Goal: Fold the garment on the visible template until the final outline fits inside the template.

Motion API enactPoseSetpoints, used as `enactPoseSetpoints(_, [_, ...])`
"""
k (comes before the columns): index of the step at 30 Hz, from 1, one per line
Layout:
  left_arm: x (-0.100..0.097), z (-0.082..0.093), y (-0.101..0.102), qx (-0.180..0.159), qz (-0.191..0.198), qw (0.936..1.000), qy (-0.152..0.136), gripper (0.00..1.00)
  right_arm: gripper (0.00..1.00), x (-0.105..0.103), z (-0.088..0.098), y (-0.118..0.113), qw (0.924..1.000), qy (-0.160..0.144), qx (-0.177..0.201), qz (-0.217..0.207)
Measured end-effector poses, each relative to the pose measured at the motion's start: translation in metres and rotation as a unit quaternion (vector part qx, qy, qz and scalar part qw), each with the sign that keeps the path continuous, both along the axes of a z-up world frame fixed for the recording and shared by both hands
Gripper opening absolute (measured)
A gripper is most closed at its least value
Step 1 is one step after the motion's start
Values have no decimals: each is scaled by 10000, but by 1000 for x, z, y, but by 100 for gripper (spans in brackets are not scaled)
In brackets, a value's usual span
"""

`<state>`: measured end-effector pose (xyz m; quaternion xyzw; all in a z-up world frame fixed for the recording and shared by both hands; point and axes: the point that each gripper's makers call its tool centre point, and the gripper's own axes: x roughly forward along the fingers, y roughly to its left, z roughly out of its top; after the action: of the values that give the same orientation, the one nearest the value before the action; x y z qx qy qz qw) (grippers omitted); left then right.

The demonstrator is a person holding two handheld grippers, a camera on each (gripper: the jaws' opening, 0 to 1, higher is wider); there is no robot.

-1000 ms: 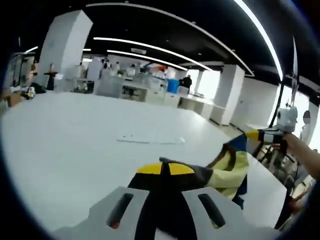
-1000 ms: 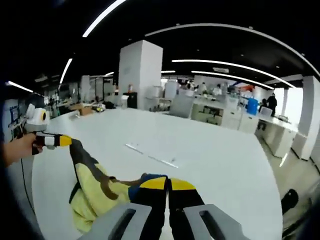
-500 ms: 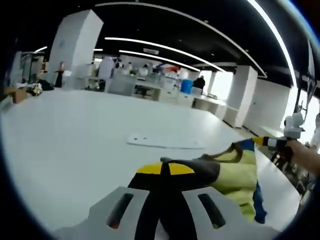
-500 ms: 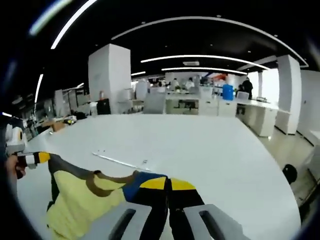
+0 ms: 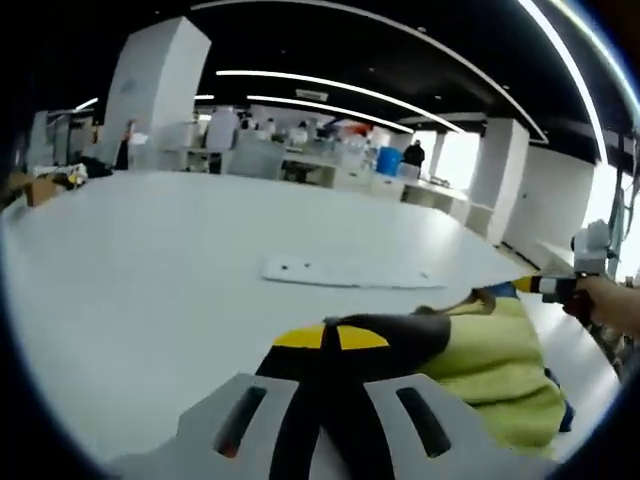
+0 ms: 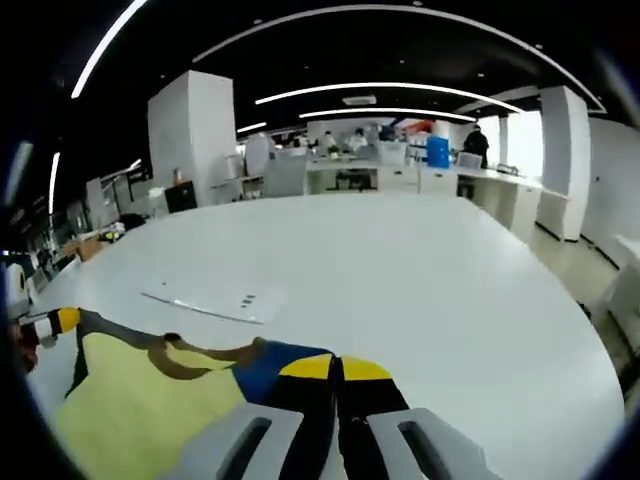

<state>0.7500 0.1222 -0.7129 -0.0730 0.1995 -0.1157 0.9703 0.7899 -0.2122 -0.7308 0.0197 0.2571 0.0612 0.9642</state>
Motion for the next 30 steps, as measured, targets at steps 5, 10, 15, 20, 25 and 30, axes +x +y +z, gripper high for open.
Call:
enactPoseSetpoints(5, [-1,-16,4,225,24,9995,214,0,0,2,-12,3,9995,176,-269,45])
enactPoseSetpoints(10, [0,-18,14,534,72,9983,205,13,0,1,-12,5,9990,222,-341,166])
enactPoseSetpoints(15, [-6,-12,21,555,56,9982,233,32,30,-8,-7,6,9990,293,-314,144])
enactPoseSetpoints(20, [-20,-14,26,595,-84,9973,412,36,38,-21,9,22,9995,151,79,253])
enactPoseSetpoints(25, [-36,-6,29,618,-247,9969,411,41,50,-43,13,37,9984,298,206,432])
enactPoseSetpoints(30, [-54,3,23,790,-600,9944,351,46,59,-61,19,44,9974,322,303,574])
